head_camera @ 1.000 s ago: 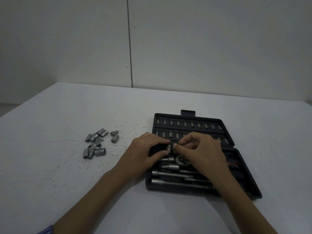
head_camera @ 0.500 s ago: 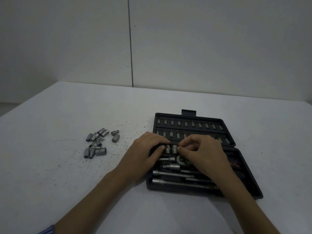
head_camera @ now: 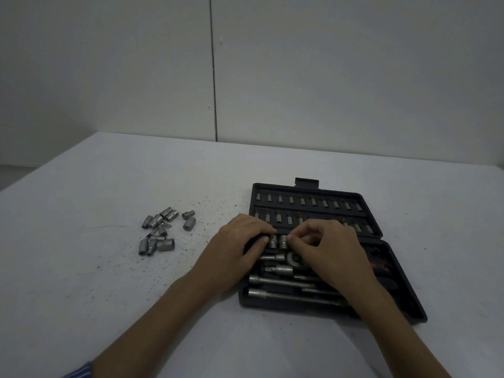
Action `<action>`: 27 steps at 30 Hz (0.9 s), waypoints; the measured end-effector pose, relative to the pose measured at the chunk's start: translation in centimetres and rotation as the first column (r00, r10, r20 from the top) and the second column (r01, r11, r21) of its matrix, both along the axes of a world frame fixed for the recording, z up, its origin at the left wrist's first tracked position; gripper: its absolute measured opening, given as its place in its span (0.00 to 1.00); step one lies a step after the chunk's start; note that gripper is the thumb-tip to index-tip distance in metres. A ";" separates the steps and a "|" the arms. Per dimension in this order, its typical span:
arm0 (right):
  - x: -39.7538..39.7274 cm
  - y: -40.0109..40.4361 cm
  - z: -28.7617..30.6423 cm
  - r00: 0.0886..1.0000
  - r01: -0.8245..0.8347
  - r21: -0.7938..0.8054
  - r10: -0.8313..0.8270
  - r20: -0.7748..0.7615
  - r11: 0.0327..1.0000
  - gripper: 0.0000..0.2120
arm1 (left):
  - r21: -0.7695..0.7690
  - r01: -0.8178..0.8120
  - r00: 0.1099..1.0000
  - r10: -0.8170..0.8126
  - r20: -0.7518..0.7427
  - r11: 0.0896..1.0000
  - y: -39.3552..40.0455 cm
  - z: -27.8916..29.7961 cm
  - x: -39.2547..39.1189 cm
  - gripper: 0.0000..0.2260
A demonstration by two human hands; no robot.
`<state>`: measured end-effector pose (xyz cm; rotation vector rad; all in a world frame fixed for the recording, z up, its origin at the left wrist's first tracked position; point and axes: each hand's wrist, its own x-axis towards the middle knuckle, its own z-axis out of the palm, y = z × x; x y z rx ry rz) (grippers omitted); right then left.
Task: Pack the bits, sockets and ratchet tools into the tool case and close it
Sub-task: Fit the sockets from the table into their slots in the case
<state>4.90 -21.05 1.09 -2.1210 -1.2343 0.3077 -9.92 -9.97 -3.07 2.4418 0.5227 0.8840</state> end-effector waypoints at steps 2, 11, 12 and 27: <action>-0.1 0.0 0.0 1.000 -0.004 -0.003 0.004 0.025 1.000 0.05 | 0.004 -0.006 1.000 0.006 -0.004 1.000 -0.1 0.0 0.0 0.14; -0.6 -0.2 0.3 0.992 -0.028 -0.032 0.031 0.123 0.999 0.03 | -0.017 -0.044 0.999 0.044 -0.017 0.999 -0.6 0.7 -0.5 0.11; -0.7 -0.2 0.3 0.991 -0.035 -0.029 0.038 0.129 0.999 0.03 | -0.020 -0.053 0.999 0.052 -0.015 0.998 -0.7 0.9 -0.6 0.11; -6.1 1.8 0.1 0.897 -0.363 0.040 0.337 0.287 0.931 0.08 | 0.098 -0.416 0.901 0.425 -0.091 0.904 -0.3 1.1 -7.5 0.13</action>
